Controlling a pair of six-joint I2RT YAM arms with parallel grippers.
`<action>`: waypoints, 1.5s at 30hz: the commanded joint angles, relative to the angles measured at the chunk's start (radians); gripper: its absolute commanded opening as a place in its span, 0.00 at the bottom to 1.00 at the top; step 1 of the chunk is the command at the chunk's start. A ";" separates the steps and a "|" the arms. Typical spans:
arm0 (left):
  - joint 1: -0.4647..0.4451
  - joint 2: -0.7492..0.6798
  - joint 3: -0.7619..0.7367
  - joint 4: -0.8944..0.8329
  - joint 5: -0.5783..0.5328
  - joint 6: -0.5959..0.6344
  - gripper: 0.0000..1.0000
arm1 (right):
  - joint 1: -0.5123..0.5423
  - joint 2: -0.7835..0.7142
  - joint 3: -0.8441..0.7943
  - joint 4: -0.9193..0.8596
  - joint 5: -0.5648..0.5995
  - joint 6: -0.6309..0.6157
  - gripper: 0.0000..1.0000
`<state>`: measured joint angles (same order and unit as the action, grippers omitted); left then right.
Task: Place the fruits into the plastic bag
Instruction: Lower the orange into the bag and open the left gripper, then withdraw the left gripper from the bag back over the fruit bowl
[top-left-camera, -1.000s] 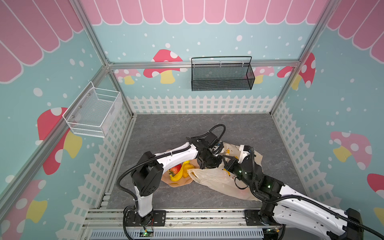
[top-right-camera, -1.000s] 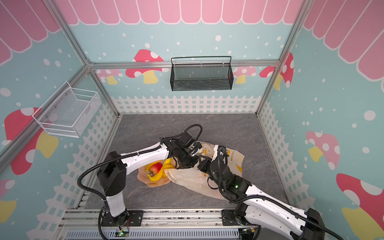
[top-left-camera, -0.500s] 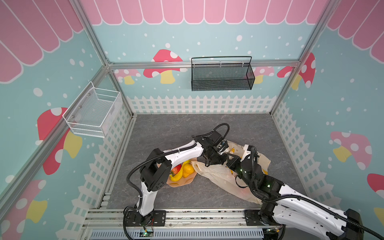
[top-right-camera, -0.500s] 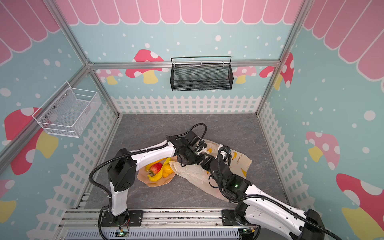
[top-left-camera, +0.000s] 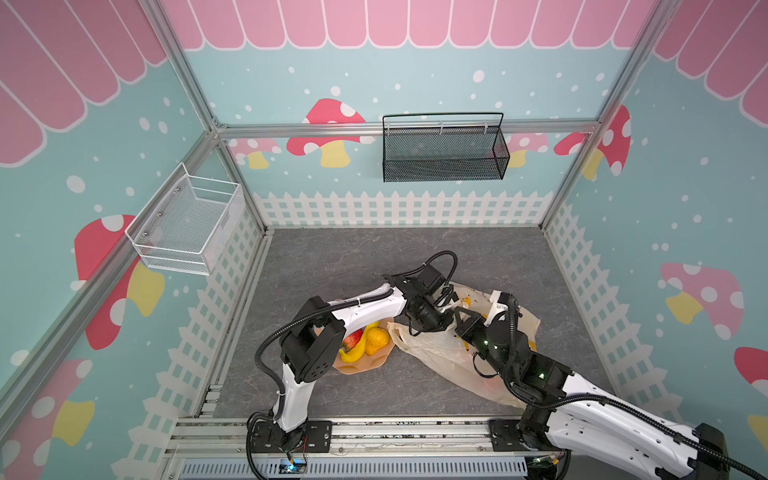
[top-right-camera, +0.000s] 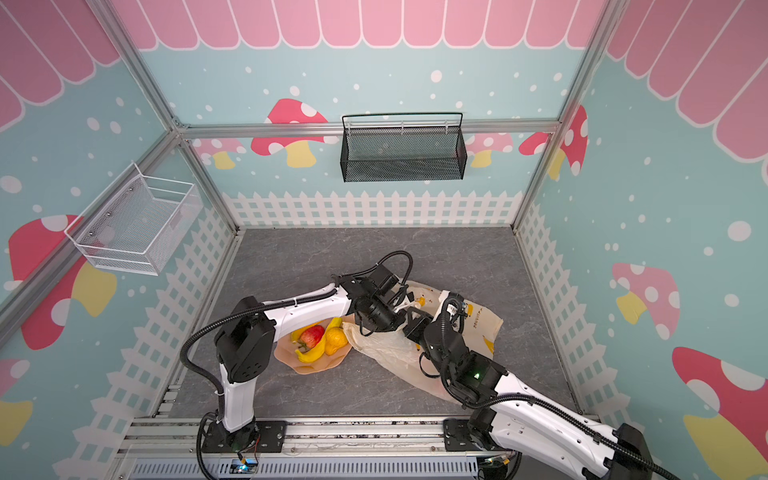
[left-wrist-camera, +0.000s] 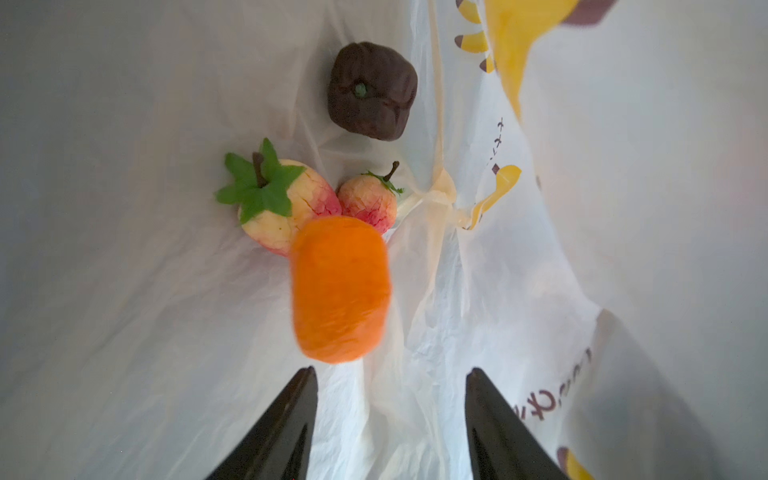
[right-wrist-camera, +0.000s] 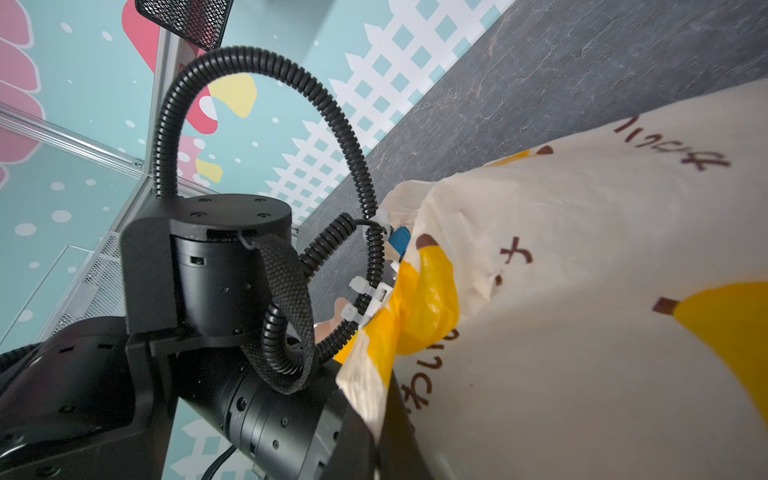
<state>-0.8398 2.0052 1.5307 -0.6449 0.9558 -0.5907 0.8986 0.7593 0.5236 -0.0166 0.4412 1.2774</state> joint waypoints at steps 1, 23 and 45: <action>-0.012 -0.038 -0.019 0.048 0.053 -0.036 0.60 | 0.021 -0.012 -0.003 0.066 -0.075 0.017 0.00; 0.148 -0.222 -0.183 0.089 -0.015 -0.096 0.62 | 0.020 -0.060 -0.017 0.041 -0.065 0.019 0.00; 0.335 -0.448 -0.224 -0.098 -0.129 -0.012 0.59 | 0.021 -0.190 -0.001 -0.068 -0.007 -0.003 0.00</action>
<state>-0.5339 1.6016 1.3128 -0.6624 0.8787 -0.6487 0.9127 0.5785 0.5224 -0.0666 0.4129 1.2793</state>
